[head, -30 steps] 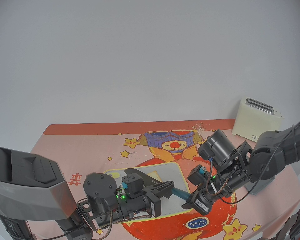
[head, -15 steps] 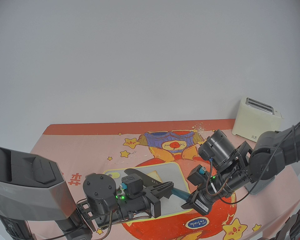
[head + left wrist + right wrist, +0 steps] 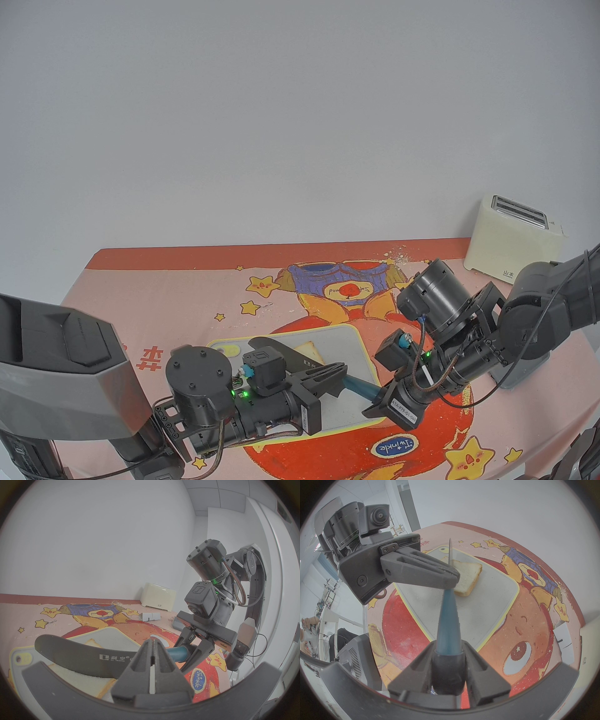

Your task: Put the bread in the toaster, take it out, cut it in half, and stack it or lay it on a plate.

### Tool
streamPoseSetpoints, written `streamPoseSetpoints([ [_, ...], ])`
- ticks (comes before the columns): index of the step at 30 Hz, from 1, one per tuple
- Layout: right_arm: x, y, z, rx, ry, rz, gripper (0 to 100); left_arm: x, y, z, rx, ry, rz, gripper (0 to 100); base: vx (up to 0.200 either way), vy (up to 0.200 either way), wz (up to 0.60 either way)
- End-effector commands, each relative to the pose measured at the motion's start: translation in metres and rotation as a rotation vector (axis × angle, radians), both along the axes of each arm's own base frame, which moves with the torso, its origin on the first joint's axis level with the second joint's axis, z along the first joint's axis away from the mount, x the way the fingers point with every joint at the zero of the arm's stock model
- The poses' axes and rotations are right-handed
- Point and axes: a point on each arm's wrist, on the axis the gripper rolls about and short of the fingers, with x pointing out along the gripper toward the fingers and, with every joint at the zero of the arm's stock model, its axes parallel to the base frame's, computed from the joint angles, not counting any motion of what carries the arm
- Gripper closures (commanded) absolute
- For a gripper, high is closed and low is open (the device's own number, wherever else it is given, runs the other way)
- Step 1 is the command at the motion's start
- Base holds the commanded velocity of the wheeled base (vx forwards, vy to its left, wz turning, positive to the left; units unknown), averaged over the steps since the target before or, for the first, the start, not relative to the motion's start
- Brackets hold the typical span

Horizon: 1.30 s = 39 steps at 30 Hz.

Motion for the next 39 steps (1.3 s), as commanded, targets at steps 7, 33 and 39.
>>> streamPoseSetpoints([
  [7, -0.001, 0.000, 0.000, -0.002, 0.002, 0.000, 100, 0.016, 0.014, 0.018, -0.058, -0.061, 0.068, 100, 0.000, 0.000, 0.00],
  [33, -0.004, 0.002, 0.001, 0.002, 0.004, 0.000, 100, 0.022, 0.022, 0.004, -0.020, -0.022, 0.102, 100, 0.000, 0.000, 0.00],
  [39, -0.003, 0.003, 0.001, 0.003, 0.003, 0.000, 100, 0.027, 0.025, -0.004, -0.002, -0.006, 0.119, 100, 0.000, 0.000, 0.00],
])
